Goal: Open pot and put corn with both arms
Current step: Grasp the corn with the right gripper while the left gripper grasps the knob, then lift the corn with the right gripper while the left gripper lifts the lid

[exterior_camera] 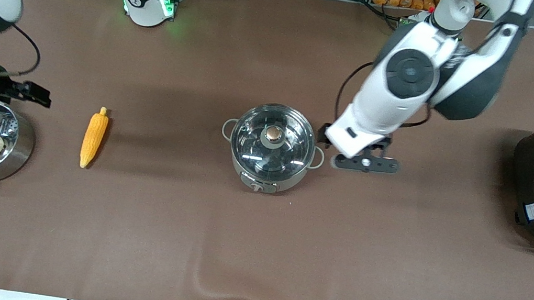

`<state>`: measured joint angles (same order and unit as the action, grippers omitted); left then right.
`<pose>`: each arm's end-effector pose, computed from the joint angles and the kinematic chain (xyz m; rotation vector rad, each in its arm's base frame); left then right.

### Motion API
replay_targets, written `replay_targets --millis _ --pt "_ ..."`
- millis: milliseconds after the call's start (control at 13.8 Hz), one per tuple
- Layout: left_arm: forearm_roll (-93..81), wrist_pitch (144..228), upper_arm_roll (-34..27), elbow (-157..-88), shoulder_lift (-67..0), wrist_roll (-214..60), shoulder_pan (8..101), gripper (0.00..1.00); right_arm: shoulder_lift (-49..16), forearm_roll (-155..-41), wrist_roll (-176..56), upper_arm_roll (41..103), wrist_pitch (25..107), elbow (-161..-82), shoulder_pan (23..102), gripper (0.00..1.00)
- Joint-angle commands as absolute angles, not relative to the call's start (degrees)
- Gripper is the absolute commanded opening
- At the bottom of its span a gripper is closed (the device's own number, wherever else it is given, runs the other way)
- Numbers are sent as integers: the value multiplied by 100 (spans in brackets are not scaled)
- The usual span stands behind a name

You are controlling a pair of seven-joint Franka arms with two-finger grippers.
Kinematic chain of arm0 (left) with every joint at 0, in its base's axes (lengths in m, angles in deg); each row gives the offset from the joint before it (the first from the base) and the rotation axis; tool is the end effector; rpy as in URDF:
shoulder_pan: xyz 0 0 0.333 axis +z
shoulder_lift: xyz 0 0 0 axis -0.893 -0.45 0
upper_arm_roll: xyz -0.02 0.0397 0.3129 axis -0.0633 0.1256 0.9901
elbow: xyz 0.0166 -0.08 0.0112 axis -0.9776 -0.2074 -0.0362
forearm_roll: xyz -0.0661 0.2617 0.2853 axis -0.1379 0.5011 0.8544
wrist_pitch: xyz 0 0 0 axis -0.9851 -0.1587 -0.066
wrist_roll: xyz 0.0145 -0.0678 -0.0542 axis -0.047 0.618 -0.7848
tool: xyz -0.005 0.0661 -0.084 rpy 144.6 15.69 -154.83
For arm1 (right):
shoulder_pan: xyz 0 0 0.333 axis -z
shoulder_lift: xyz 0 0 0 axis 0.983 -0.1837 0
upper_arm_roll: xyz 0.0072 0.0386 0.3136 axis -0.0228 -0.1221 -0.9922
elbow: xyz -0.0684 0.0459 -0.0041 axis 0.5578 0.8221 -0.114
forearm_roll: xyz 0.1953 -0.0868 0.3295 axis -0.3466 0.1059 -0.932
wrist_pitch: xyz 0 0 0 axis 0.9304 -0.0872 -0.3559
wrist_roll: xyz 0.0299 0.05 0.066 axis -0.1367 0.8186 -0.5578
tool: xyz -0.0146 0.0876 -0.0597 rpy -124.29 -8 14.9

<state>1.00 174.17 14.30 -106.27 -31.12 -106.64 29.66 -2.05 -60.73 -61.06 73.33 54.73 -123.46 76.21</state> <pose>0.5593 -0.3827 0.4576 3.1146 0.0772 -0.0598 0.5973 -0.0336 0.4666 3.1252 0.0716 -0.1546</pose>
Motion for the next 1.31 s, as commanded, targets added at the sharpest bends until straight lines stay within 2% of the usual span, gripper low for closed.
replay_targets --millis 0,218,435,653,1089,1234 --pt "40 17900 1517 -10183 -3725 -11189 2452 100 -95 -6027 -6111 7345 6427 -13302 7607 100" --pt "58 18139 1569 -10157 -4042 -11541 1994 100 -304 -6018 -6277 7345 7885 -14340 7590 100" --pt "250 18210 1552 -10174 -4174 -11560 1800 100 -840 -6027 -6741 7345 8679 -14623 7808 100" --pt "357 18210 1534 -10175 -4280 -11517 1703 100 -1026 -6097 -6752 7336 8821 -14861 7853 100" --pt "357 18219 1526 -10183 -4385 -11332 1615 100 -1729 -6106 -6823 7319 9120 -14747 7809 99" --pt "357 18219 1534 -10183 -4438 -11340 1606 100 -1905 -6351 -6814 7310 9138 -14669 7818 94"
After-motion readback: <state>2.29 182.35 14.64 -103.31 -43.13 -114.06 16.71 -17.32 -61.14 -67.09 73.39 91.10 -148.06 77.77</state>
